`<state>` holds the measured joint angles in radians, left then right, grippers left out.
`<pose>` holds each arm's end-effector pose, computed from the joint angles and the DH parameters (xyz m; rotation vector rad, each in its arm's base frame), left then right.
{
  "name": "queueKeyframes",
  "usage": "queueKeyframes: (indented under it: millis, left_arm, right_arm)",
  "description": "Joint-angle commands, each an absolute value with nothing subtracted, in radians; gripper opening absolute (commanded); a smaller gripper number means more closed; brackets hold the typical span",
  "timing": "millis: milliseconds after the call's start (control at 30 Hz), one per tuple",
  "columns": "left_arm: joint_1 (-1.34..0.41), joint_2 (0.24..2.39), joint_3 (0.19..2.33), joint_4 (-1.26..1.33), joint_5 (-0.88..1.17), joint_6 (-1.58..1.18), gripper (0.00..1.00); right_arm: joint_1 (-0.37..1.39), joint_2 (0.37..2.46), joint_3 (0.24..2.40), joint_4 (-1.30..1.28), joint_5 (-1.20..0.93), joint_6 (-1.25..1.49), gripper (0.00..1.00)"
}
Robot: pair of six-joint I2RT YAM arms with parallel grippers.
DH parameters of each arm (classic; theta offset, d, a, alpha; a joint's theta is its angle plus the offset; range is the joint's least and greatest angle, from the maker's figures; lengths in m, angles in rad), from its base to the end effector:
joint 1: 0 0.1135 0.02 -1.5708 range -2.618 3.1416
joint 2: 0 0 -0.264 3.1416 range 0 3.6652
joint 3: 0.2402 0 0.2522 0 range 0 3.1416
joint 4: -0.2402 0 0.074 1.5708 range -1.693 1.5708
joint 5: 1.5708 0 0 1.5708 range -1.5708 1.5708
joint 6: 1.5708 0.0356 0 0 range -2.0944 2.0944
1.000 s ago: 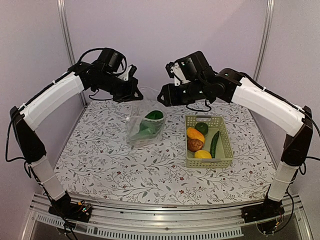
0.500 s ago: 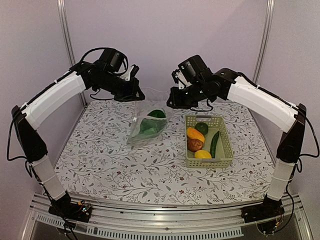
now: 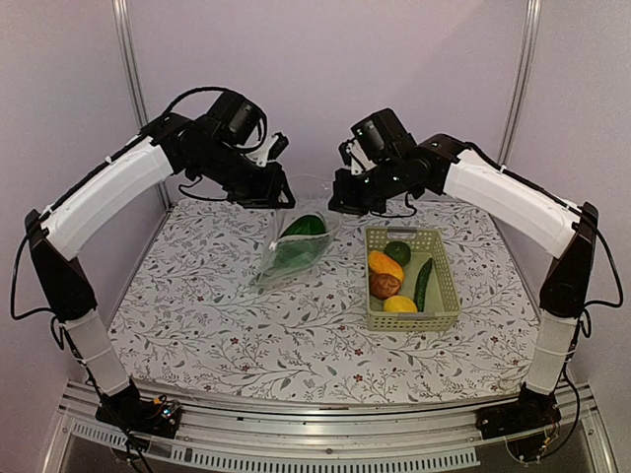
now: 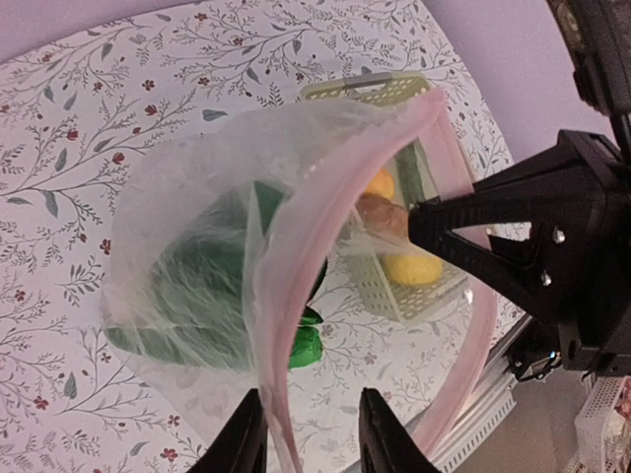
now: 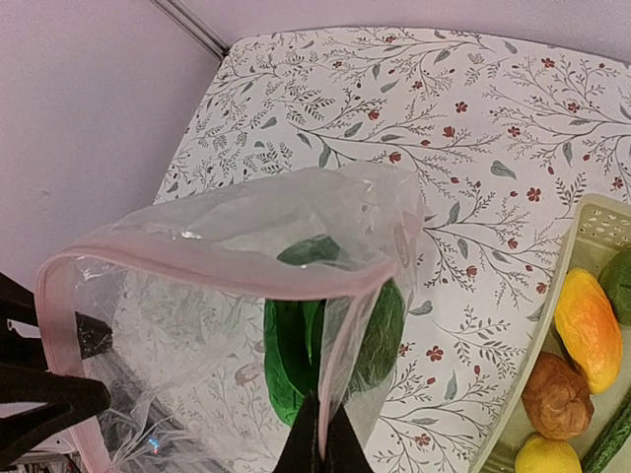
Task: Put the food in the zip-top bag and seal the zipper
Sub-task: Pass from the left arm to the right, then pass from the right arm to the left
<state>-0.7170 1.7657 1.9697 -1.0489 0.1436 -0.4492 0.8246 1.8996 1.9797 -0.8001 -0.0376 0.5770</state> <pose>0.2766 -0.2479 0.3992 0.4058 2.4956 -0.6803 0.2889 0.3144 0.3705 -0.3183 2.3913 0.7394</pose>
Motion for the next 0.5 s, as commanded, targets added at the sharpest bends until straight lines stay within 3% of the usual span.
queueKeyframes:
  millis: [0,100,367,467]
  left_arm:
    - [-0.749,1.771,1.994,-1.188,0.067,-0.477,0.33]
    - [-0.763,1.766,1.980,-1.203,0.032,-0.493,0.32]
    - [-0.768,1.766,2.012,-1.213,-0.047,-0.518,0.15]
    - [-0.766,1.763,2.009,-1.188,-0.040,-0.508,0.05]
  right_arm:
    - [0.811,1.901,2.009,-0.787,-0.060,0.603,0.00]
    - [0.812,1.898,2.008,-0.783,-0.070,0.612,0.00]
    - [0.811,1.901,2.004,-0.776,-0.082,0.614,0.00]
    - [0.811,1.900,1.999,-0.776,-0.088,0.614,0.00]
